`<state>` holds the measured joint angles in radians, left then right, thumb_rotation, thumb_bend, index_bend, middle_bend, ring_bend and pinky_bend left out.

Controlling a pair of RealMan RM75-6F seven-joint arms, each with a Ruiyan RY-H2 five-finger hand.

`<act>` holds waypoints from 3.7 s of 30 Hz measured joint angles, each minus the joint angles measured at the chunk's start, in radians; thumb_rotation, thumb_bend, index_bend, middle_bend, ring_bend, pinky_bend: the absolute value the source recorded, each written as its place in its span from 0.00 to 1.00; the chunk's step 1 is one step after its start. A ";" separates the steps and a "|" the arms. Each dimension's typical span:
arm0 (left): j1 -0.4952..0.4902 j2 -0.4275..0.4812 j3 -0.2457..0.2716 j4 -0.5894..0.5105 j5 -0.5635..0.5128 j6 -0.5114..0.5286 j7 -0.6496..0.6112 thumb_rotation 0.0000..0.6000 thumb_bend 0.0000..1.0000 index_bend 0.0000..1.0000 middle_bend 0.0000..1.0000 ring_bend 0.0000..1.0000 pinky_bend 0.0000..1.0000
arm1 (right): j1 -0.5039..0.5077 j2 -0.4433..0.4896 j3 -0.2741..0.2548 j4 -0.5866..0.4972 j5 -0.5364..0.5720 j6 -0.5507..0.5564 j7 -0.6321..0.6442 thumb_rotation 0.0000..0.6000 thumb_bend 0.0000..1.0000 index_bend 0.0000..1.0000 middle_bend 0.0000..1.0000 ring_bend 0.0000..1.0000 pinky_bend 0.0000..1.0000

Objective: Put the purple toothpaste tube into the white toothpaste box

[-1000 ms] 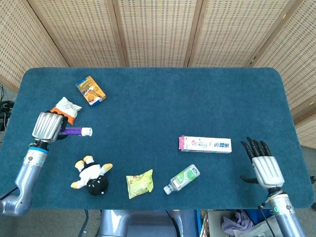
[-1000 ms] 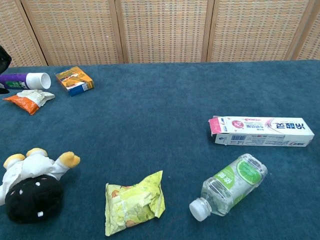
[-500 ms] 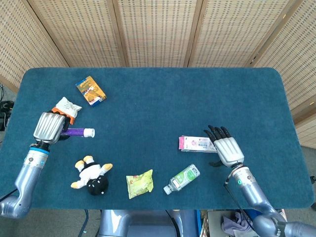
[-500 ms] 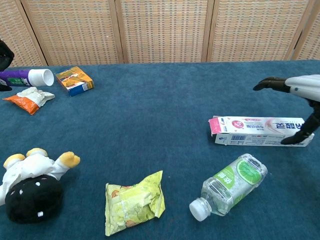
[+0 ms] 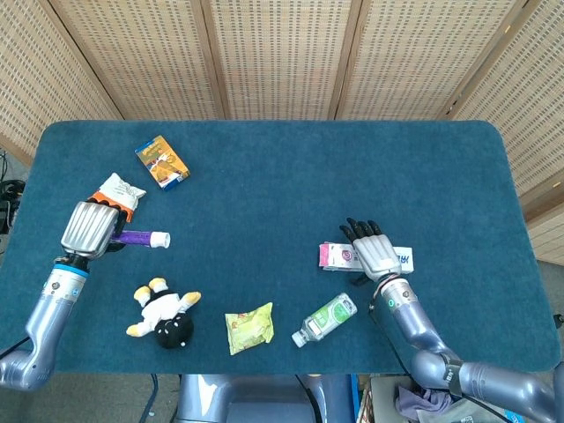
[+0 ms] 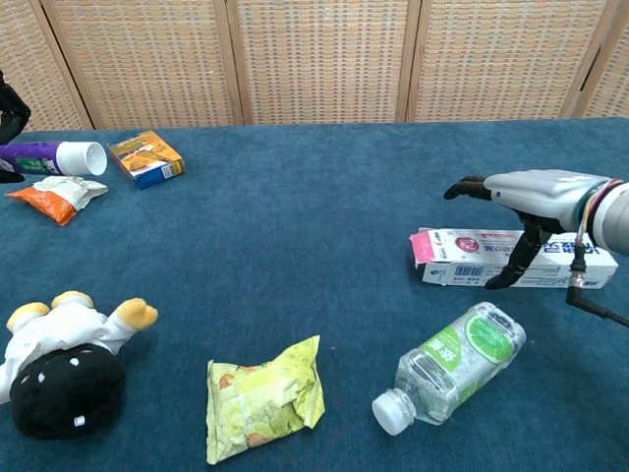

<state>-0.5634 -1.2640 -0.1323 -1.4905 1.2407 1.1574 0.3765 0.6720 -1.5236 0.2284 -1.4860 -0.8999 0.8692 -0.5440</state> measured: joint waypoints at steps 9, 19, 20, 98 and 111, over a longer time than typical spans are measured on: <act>0.001 -0.007 0.003 0.005 0.010 -0.002 0.006 1.00 0.26 0.80 0.68 0.57 0.53 | 0.029 -0.025 -0.010 0.090 0.061 -0.015 0.019 1.00 0.15 0.17 0.03 0.00 0.00; 0.005 -0.007 0.003 0.005 0.018 0.001 0.003 1.00 0.26 0.80 0.68 0.57 0.53 | 0.017 -0.049 -0.037 0.139 0.046 0.020 0.069 1.00 0.15 0.38 0.30 0.16 0.18; 0.005 -0.006 0.003 0.004 0.020 0.001 0.003 1.00 0.26 0.80 0.68 0.57 0.53 | 0.015 -0.052 -0.040 0.144 0.044 0.023 0.074 1.00 0.15 0.40 0.33 0.19 0.20; -0.288 -0.018 0.045 -0.448 -0.541 0.124 0.739 1.00 0.28 0.81 0.70 0.60 0.56 | 0.185 -0.182 0.098 -0.144 0.162 0.243 -0.131 1.00 0.15 0.53 0.48 0.38 0.45; -0.303 -0.033 0.039 -0.434 -0.541 0.121 0.716 1.00 0.28 0.81 0.70 0.60 0.56 | 0.252 -0.188 0.137 -0.218 0.246 0.296 -0.203 1.00 0.15 0.53 0.48 0.38 0.46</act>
<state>-0.8668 -1.2965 -0.0936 -1.9246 0.6995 1.2782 1.0922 0.9237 -1.7114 0.3654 -1.7037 -0.6536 1.1650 -0.7469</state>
